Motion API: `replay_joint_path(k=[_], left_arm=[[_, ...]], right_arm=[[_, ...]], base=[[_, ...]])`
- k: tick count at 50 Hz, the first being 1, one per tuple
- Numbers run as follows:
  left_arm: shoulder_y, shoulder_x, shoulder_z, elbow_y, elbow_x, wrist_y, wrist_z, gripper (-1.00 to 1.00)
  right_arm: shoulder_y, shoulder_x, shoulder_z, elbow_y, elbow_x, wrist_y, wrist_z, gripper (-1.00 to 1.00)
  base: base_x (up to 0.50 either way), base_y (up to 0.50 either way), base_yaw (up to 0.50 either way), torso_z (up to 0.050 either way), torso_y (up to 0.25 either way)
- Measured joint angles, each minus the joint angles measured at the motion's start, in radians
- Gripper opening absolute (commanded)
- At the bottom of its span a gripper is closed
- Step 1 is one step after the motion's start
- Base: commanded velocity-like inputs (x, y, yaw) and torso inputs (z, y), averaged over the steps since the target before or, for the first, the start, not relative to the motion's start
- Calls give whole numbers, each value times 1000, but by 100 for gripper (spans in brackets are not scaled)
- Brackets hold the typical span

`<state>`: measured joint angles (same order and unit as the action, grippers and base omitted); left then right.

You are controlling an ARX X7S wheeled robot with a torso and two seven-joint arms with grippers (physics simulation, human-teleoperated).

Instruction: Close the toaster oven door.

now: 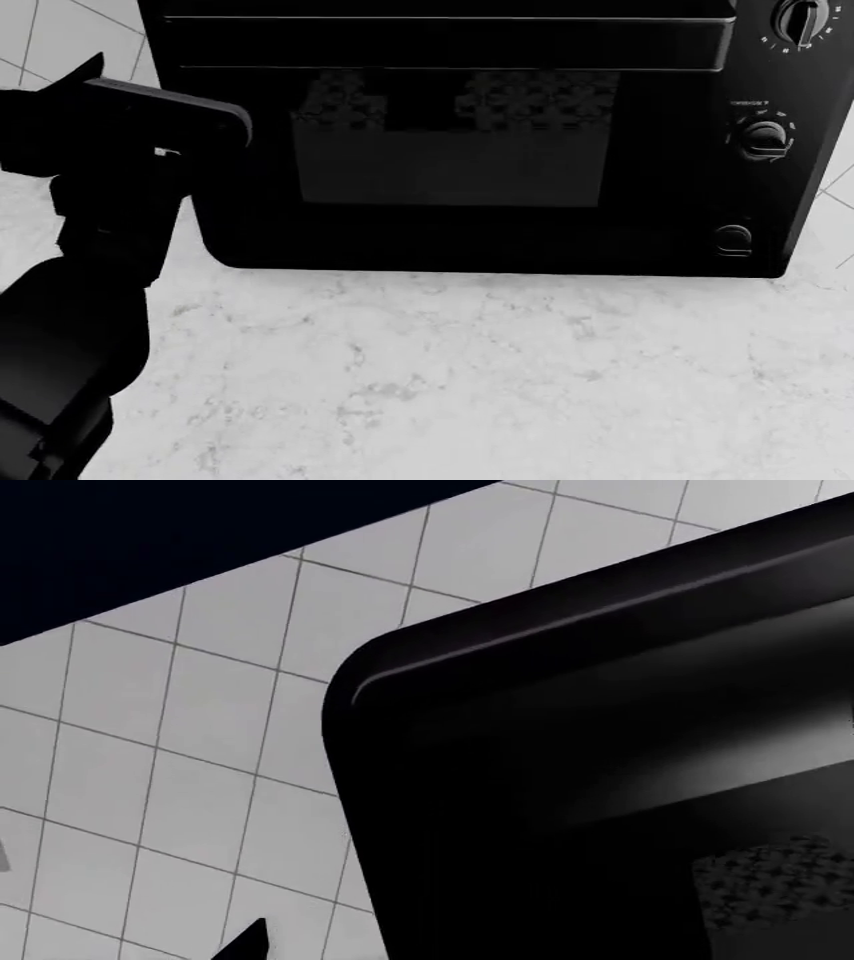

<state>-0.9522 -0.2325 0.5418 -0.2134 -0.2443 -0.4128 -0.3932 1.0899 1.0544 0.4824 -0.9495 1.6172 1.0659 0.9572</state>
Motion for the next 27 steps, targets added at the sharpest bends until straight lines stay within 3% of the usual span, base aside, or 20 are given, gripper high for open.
replay_joint_path(k=[27], left_arm=[[-3, 93, 64, -108, 78, 92, -136, 100]], right_arm=[[-23, 18, 35, 4, 14, 0, -1, 100]], base=[[26, -3, -11, 3, 0]])
